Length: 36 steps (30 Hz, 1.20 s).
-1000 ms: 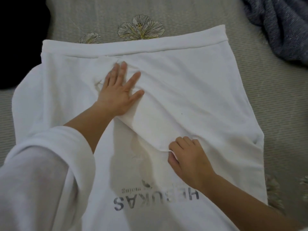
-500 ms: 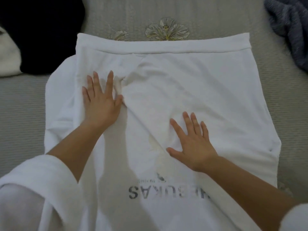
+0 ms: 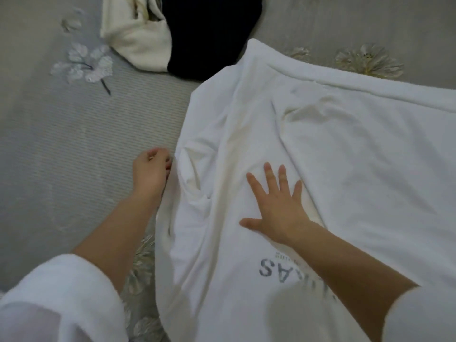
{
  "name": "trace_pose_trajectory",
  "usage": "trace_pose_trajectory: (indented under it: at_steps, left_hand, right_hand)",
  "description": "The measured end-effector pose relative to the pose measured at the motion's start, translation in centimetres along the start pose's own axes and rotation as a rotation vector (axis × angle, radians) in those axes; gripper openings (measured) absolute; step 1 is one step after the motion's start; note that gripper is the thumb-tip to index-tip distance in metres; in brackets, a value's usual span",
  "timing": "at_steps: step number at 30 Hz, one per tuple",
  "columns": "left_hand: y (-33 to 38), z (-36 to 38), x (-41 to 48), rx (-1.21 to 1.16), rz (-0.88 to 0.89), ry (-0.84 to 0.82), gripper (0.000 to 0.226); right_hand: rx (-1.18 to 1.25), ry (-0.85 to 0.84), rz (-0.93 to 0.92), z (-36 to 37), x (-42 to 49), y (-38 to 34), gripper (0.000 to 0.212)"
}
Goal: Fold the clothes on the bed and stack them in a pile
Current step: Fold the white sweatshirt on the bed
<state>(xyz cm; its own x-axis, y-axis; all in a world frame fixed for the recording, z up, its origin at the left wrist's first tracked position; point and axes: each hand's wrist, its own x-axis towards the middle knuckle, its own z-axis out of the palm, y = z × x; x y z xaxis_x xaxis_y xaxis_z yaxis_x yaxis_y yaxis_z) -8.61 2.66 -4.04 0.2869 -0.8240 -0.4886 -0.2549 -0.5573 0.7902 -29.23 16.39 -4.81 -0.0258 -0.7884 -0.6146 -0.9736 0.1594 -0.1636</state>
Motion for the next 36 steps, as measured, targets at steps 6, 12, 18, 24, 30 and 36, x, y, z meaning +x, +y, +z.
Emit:
trace_pose_trajectory:
  at_steps: [6,12,18,24,30,36]
  left_hand:
    - [1.5,0.3,-1.3,0.144,0.002,-0.219,0.036]
    - [3.9,-7.9,-0.5,-0.288,0.023,0.256,0.009]
    - [6.2,-11.4,-2.4,-0.199,0.355,0.472,0.02]
    - [4.6,-1.7,-12.7,0.16,0.864,-0.227,0.018]
    - [-5.0,-0.7,-16.7,0.865,1.058,-0.777,0.027]
    - [-9.4,-3.8,-16.4,1.057,0.933,-0.418,0.079]
  right_hand:
    - [-0.05,-0.084,0.03,-1.6,0.2,-1.0,0.105]
    - [-0.102,-0.118,0.041,-2.5,0.6,-1.6,0.106]
    - [-0.094,-0.091,0.031,-2.3,0.9,-1.4,0.107]
    - [0.155,0.018,-0.037,-3.9,0.0,1.0,0.075]
    - [0.813,0.208,0.224,-5.7,-2.1,6.8,0.009]
    - [1.11,0.234,0.369,-5.0,0.3,3.6,0.032]
